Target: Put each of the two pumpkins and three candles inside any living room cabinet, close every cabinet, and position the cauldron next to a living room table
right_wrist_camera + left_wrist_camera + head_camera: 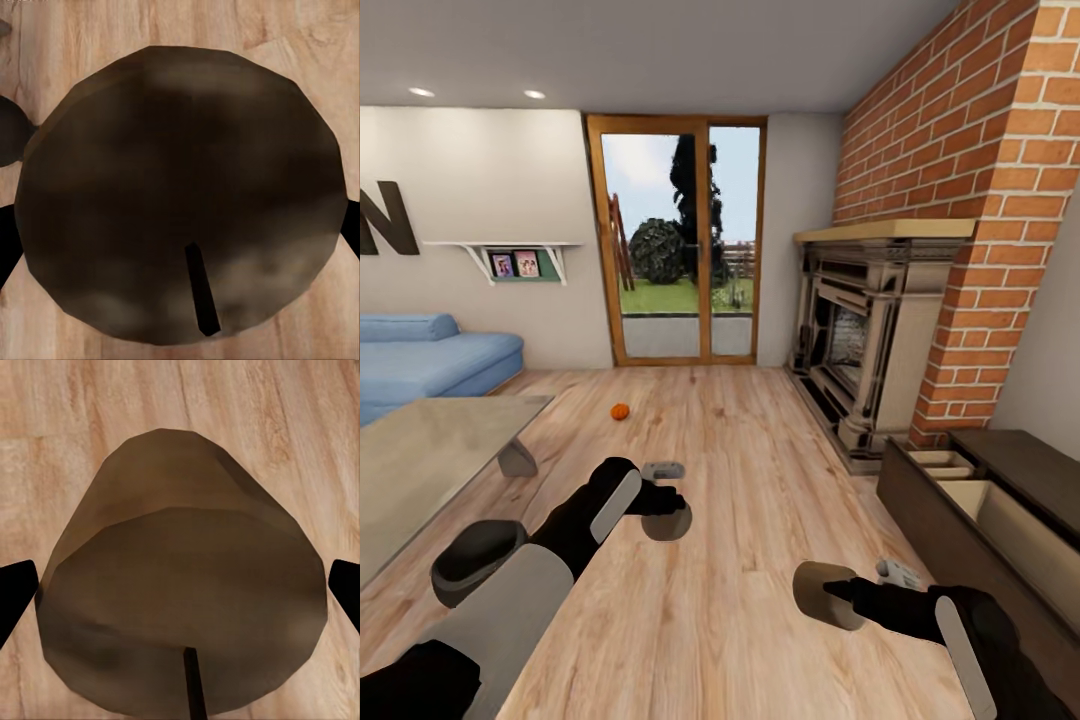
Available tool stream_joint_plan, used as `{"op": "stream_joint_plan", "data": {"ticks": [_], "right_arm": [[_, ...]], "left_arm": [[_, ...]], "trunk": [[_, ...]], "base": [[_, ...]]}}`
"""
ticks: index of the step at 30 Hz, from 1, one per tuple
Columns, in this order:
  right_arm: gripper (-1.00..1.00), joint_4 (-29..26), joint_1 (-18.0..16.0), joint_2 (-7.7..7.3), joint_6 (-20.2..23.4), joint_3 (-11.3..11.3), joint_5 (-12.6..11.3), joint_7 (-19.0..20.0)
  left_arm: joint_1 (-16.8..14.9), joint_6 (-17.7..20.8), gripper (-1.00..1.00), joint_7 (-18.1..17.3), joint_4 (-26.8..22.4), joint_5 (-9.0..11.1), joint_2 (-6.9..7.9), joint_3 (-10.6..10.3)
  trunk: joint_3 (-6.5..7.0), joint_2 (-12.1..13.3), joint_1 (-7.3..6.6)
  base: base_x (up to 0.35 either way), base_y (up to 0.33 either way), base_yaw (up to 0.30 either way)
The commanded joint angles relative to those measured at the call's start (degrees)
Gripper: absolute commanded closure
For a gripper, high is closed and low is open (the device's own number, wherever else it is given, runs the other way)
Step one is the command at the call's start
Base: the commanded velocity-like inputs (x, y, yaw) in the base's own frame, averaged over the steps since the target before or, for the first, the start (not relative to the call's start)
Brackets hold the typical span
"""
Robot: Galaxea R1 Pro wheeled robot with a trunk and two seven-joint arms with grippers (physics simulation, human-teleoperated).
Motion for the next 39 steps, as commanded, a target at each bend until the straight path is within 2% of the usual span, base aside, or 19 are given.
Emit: {"op": "stream_joint_plan", "data": {"ticks": [1, 39], "right_arm": [[1.00, -0.04, -0.05, 0.01, 0.31, -0.09, -0.12, 0.48], [1.00, -0.04, -0.05, 0.07, 0.31, 0.00, -0.08, 0.48]], "left_arm": [[-0.05, 0.10, 1.00, 0.67, -0.07, 0.49, 0.02, -0.16], [-0.05, 0.10, 1.00, 0.68, -0.08, 0.45, 0.03, -0.18]], "trunk": [[-0.06, -0.03, 0.02], [-0.06, -0.03, 0.02]], "base": [[0.319, 0.104, 0.004], [0.328, 0.009, 0.000]]}}
